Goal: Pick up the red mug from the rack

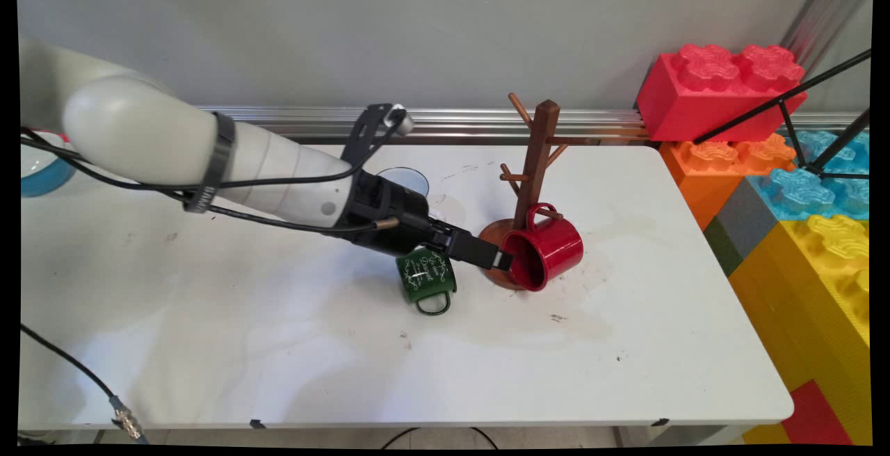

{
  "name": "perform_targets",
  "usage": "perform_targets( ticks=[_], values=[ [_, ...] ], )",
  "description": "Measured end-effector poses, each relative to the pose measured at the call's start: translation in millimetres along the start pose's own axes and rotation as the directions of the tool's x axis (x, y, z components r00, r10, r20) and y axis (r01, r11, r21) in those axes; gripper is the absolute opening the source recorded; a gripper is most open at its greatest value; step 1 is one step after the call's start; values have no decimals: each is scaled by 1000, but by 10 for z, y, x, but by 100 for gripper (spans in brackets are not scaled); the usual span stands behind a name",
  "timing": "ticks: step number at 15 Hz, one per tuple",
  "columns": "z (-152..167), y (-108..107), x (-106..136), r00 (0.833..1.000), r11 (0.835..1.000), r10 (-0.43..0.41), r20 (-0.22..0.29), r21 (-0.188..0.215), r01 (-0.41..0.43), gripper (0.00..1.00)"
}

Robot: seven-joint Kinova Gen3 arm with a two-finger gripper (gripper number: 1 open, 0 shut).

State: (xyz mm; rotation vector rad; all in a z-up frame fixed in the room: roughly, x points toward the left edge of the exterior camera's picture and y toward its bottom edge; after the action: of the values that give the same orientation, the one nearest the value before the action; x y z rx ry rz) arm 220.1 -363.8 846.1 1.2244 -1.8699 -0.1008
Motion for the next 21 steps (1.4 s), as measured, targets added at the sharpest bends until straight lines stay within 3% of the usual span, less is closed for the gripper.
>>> perform_targets(
  ticks=[12, 21],
  values=[
    [450, 57, -51, 999, 998, -55, 3, 24, 55, 100],
    [758, 69, -81, 996, 996, -84, -24, 32, 85, 100]
  ],
)
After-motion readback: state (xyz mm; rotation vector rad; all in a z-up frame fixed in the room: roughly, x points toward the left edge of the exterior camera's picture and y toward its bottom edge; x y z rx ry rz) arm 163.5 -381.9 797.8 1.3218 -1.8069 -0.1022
